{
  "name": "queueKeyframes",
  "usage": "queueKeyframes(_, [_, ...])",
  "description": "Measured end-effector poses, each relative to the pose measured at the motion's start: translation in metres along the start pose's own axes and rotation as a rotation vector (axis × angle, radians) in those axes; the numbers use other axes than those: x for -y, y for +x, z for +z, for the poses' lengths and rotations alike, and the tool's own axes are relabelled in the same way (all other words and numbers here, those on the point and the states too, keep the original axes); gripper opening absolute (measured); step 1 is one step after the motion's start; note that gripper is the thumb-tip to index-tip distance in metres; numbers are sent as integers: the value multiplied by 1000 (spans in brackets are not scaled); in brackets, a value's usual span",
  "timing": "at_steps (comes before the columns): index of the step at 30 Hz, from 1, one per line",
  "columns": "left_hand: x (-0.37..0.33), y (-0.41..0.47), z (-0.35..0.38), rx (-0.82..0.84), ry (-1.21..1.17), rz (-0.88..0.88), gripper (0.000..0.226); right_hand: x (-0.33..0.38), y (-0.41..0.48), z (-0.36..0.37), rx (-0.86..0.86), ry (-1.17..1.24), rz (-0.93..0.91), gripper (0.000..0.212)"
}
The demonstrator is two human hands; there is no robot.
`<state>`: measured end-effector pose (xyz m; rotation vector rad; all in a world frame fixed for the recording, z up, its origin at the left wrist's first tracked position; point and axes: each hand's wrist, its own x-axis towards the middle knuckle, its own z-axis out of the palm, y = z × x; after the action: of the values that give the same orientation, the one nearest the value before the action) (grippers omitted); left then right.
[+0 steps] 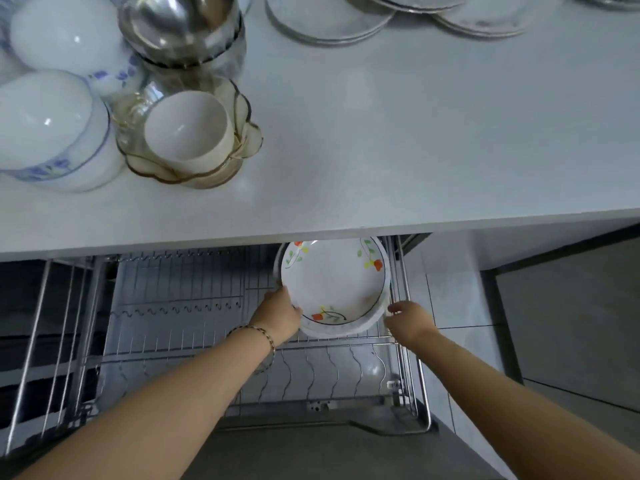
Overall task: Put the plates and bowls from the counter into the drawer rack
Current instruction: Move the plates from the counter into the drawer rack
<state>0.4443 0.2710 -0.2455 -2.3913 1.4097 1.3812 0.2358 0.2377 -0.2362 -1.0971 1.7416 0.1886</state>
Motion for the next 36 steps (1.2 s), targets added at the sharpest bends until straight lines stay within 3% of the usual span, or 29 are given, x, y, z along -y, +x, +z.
queueKeyframes(4, [-52,-56,-3,134,91,109,22,-15,-25,-47,141,-82,-30,34])
queueKeyframes(9, [-169,-92,1,129,8,184,19,-24,-59,-148,176,-110,-82,35])
queueKeyframes(16, [-339,-114,-2,-48,-103,258,19,-35,-73,-315,-35,-312,-297,37])
queueKeyframes(20, [-405,-119,-15,-120,-149,286,13,-30,-79,-391,-133,-302,-371,33])
queueKeyframes(25, [-437,-112,-41,-197,-226,223,16,-3,-68,-439,-105,-218,-403,30])
queueKeyframes(30, [-437,-76,-74,-246,-275,129,18,41,-47,-452,-91,-224,-424,14])
queueKeyframes(33, [-431,-40,-100,-266,-311,70,17,77,-16,-453,-104,-219,-432,27])
queueKeyframes(36, [-428,0,-136,-285,-357,27,30,121,13,-452,-97,-212,-426,28])
